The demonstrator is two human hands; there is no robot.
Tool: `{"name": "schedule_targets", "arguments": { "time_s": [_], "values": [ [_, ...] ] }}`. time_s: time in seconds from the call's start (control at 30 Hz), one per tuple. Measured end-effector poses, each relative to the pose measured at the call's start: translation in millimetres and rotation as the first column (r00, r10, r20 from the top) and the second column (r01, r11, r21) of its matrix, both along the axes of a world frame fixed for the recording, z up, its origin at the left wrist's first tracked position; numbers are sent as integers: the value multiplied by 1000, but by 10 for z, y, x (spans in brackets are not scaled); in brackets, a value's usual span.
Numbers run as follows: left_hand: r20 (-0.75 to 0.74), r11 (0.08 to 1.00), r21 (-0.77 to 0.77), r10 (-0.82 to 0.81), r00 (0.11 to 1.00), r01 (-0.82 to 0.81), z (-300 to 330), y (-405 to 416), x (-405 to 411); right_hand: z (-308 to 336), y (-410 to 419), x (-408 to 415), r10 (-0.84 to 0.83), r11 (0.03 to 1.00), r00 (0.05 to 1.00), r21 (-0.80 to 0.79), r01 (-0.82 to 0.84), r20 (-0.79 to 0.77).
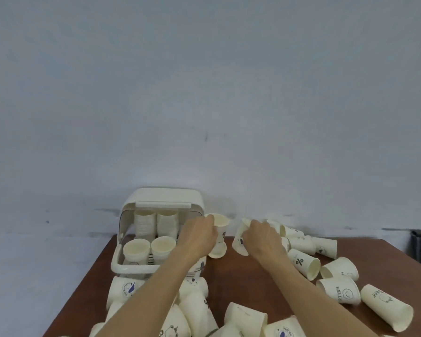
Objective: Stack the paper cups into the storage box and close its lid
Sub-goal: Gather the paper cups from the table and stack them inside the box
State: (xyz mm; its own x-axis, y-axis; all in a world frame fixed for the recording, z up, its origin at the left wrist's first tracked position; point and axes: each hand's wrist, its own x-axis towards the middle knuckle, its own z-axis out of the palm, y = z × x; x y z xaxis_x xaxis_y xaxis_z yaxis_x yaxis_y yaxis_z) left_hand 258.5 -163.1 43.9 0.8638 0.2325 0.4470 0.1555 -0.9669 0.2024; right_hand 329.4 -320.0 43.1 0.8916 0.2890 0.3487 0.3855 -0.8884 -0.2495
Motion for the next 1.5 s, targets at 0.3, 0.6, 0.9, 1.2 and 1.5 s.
{"name": "schedule_targets", "arguments": {
  "time_s": [0.3,0.6,0.9,1.2,1.5],
  "values": [
    [32,989,-23,145,989,-144,109,754,-511,92,717,-360,197,979,978,40,-200,76],
    [50,945,-51,324,945,-322,-176,1358,-816,-27,1329,-580,345,938,937,24,-347,47],
    [33,942,-64,331,943,-329,-517,1584,-872,-178,1648,-637,389,920,919,-70,-384,60],
    [16,952,21,306,952,-306,-604,1651,-842,-395,1814,-628,377,913,926,-163,-373,-10],
    [-258,933,219,336,906,-284,-848,1672,-860,-625,1820,-601,398,875,914,-270,-402,-71]
  ]
}}
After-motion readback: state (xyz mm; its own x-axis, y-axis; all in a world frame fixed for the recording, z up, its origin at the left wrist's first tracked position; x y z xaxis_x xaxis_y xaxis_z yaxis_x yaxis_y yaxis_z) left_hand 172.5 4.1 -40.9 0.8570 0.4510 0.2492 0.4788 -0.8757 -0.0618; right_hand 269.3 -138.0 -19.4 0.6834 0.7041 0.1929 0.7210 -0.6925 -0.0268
